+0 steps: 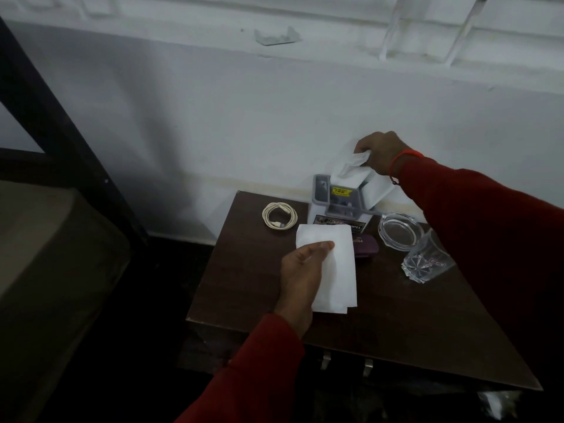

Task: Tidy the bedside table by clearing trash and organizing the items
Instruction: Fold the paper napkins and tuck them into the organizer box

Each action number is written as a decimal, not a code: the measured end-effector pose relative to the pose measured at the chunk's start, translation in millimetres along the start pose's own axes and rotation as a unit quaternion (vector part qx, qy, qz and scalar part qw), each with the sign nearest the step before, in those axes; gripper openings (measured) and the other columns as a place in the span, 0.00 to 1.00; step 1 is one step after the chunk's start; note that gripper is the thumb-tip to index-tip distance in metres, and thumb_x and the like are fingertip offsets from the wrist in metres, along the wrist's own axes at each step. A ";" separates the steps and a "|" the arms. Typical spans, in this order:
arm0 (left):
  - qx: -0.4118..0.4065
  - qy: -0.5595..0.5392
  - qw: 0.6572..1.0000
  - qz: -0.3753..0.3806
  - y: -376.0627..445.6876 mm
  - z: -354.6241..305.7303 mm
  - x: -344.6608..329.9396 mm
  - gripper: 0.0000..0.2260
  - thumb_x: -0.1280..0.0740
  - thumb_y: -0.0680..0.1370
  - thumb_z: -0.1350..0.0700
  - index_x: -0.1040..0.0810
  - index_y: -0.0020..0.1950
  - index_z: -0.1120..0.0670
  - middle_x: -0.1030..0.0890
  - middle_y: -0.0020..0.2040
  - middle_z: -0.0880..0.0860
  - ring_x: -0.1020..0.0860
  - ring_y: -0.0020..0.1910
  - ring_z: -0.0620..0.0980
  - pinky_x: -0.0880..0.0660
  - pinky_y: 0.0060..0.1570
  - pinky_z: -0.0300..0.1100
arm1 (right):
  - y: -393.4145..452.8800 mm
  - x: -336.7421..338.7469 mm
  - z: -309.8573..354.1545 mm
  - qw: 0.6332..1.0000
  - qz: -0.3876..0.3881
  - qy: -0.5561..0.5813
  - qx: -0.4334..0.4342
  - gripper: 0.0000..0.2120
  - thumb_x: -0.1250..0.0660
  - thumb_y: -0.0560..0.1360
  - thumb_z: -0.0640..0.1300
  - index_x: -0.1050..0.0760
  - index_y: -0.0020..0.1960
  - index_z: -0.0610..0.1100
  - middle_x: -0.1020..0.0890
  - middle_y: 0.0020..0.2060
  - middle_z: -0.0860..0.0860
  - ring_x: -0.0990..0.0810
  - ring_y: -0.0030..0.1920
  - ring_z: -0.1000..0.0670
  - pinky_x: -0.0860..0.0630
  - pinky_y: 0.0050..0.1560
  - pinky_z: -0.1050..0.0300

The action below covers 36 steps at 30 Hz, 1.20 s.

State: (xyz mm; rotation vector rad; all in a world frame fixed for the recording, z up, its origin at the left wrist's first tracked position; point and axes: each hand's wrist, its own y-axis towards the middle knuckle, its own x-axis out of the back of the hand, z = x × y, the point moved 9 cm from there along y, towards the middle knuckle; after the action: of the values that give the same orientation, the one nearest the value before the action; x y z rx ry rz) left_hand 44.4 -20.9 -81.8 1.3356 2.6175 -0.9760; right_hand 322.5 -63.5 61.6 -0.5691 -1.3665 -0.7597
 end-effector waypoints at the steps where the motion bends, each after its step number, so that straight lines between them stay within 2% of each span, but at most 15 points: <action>1: 0.000 0.001 1.000 0.000 0.2 0.1 -0.1 0.03 0.24 0.75 0.51 0.13 0.42 0.48 0.14 0.46 0.43 0.20 0.48 0.45 0.25 0.39 0.40 | 0.5 0.0 1.5 1.000 0.002 -0.006 0.001 0.07 0.29 0.74 0.36 0.17 0.52 0.38 0.16 0.53 0.39 0.19 0.54 0.37 0.24 0.55 0.50; 4: -0.003 0.007 1.000 0.001 1.3 -0.3 -0.1 0.03 0.24 0.75 0.51 0.13 0.42 0.48 0.14 0.44 0.42 0.19 0.47 0.44 0.24 0.39 0.39 | -1.2 1.4 6.0 1.000 0.005 -0.018 0.003 0.08 0.32 0.75 0.36 0.18 0.52 0.39 0.17 0.54 0.40 0.19 0.54 0.36 0.23 0.56 0.48; 7: -0.009 0.006 1.000 0.002 1.9 -0.6 -0.4 0.03 0.24 0.75 0.51 0.12 0.43 0.48 0.13 0.47 0.45 0.18 0.51 0.48 0.20 0.47 0.44 | -6.3 3.0 9.6 1.000 0.008 -0.019 -0.007 0.11 0.36 0.75 0.35 0.18 0.52 0.44 0.17 0.54 0.42 0.20 0.54 0.37 0.22 0.56 0.45; 11: -0.010 0.008 1.000 -0.003 1.0 -1.1 0.2 0.03 0.24 0.75 0.51 0.12 0.44 0.49 0.13 0.48 0.45 0.18 0.51 0.48 0.21 0.47 0.43 | -10.2 13.3 15.5 1.000 0.004 -0.025 -0.018 0.16 0.35 0.72 0.39 0.20 0.57 0.51 0.19 0.58 0.46 0.21 0.58 0.38 0.23 0.58 0.43; 15: -0.008 0.016 1.000 -0.005 0.6 -0.3 -0.7 0.04 0.24 0.75 0.51 0.11 0.47 0.50 0.13 0.50 0.47 0.18 0.53 0.49 0.21 0.48 0.44 | -12.0 12.7 18.0 0.998 0.029 -0.045 -0.022 0.14 0.35 0.72 0.41 0.21 0.55 0.53 0.20 0.59 0.46 0.21 0.58 0.38 0.24 0.58 0.43; 18: -0.006 0.021 1.000 -0.001 -0.4 0.6 -2.3 0.06 0.24 0.75 0.51 0.12 0.49 0.51 0.13 0.51 0.47 0.18 0.54 0.50 0.20 0.54 0.47 | -12.4 -1.3 19.3 0.997 0.050 -0.051 -0.021 0.13 0.35 0.75 0.40 0.21 0.57 0.51 0.20 0.60 0.43 0.22 0.59 0.37 0.24 0.60 0.43; 21: -0.005 0.029 1.000 0.000 0.1 0.6 -1.0 0.06 0.24 0.75 0.51 0.12 0.49 0.50 0.13 0.52 0.47 0.18 0.55 0.50 0.21 0.59 0.51 | -12.3 -17.4 23.2 0.997 0.064 -0.029 -0.006 0.16 0.34 0.76 0.36 0.22 0.63 0.42 0.21 0.64 0.39 0.25 0.64 0.36 0.28 0.65 0.46; 23: -0.003 0.025 1.000 0.000 0.3 1.0 -0.4 0.05 0.24 0.75 0.51 0.12 0.49 0.51 0.13 0.51 0.47 0.18 0.55 0.50 0.20 0.59 0.51 | -11.8 -10.7 21.2 0.999 0.028 -0.015 -0.010 0.15 0.35 0.76 0.35 0.21 0.62 0.41 0.20 0.63 0.40 0.25 0.65 0.37 0.28 0.67 0.45; 26: -0.010 0.023 1.000 0.001 -0.5 0.3 -1.2 0.05 0.25 0.76 0.52 0.12 0.49 0.51 0.13 0.49 0.46 0.18 0.53 0.49 0.20 0.54 0.46 | -10.9 6.6 12.2 0.999 -0.015 0.002 -0.028 0.17 0.36 0.77 0.38 0.21 0.63 0.46 0.20 0.64 0.41 0.25 0.65 0.36 0.27 0.66 0.42; 29: -0.012 0.025 1.000 0.003 -2.1 0.0 -4.4 0.05 0.25 0.76 0.52 0.12 0.49 0.51 0.13 0.49 0.46 0.18 0.53 0.48 0.21 0.51 0.43 | -11.4 2.1 10.8 0.999 0.022 -0.010 -0.021 0.17 0.36 0.77 0.39 0.22 0.65 0.46 0.22 0.65 0.41 0.26 0.66 0.36 0.28 0.67 0.42; 33: -0.015 0.030 0.999 0.003 -3.6 -1.5 -3.4 0.05 0.25 0.76 0.51 0.11 0.49 0.51 0.13 0.50 0.46 0.18 0.52 0.48 0.21 0.51 0.44 | -11.4 -20.0 13.7 0.999 0.049 -0.011 -0.011 0.14 0.36 0.76 0.34 0.18 0.58 0.43 0.19 0.61 0.41 0.23 0.62 0.37 0.27 0.65 0.46; 36: -0.011 0.034 0.999 0.000 -3.5 -2.4 -1.3 0.06 0.25 0.76 0.51 0.12 0.50 0.51 0.13 0.51 0.47 0.18 0.54 0.49 0.21 0.49 0.43 | -10.5 -33.4 7.5 0.997 0.065 0.002 -0.034 0.15 0.35 0.78 0.36 0.21 0.63 0.43 0.22 0.65 0.40 0.24 0.64 0.37 0.28 0.67 0.46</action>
State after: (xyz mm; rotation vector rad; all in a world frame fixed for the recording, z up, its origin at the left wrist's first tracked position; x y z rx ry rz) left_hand 43.2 -21.9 -77.6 1.3882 2.6695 -0.9139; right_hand 308.4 -59.8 28.9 -0.7030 -1.2910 -0.7043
